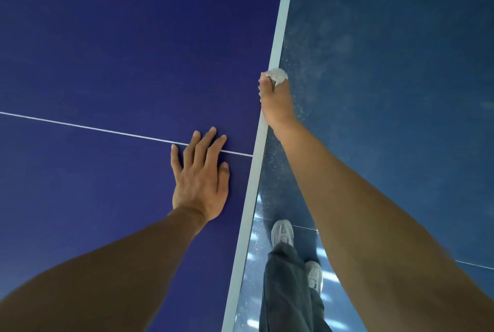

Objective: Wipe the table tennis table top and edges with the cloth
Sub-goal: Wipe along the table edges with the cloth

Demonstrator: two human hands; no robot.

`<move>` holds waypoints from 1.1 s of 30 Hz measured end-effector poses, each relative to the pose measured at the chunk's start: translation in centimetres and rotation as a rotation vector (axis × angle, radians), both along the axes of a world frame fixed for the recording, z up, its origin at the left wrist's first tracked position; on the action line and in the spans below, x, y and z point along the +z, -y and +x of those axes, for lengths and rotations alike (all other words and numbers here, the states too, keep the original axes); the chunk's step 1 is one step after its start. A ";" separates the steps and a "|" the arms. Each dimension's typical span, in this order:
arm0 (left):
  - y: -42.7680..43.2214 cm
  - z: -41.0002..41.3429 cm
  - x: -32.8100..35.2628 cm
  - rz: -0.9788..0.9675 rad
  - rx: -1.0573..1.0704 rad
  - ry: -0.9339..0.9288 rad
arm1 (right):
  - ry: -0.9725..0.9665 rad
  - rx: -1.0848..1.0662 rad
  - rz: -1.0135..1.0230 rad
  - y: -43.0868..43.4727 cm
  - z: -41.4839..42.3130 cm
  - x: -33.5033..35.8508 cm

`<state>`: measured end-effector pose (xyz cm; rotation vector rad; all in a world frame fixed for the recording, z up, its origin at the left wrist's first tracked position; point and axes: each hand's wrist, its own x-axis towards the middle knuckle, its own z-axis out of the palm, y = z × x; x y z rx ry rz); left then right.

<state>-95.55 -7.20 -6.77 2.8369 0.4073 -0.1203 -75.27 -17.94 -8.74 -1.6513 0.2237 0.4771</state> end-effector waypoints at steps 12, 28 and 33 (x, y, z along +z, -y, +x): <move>-0.1 0.2 0.4 0.025 -0.033 -0.039 | -0.115 0.096 -0.013 2.4 -12.3 2.3; 0.1 0.4 0.3 0.064 -0.029 -0.053 | -0.134 0.115 0.001 2.3 -6.7 1.8; 0.2 1.0 0.7 0.064 -0.033 -0.071 | -0.166 0.116 -0.018 1.8 -5.7 2.5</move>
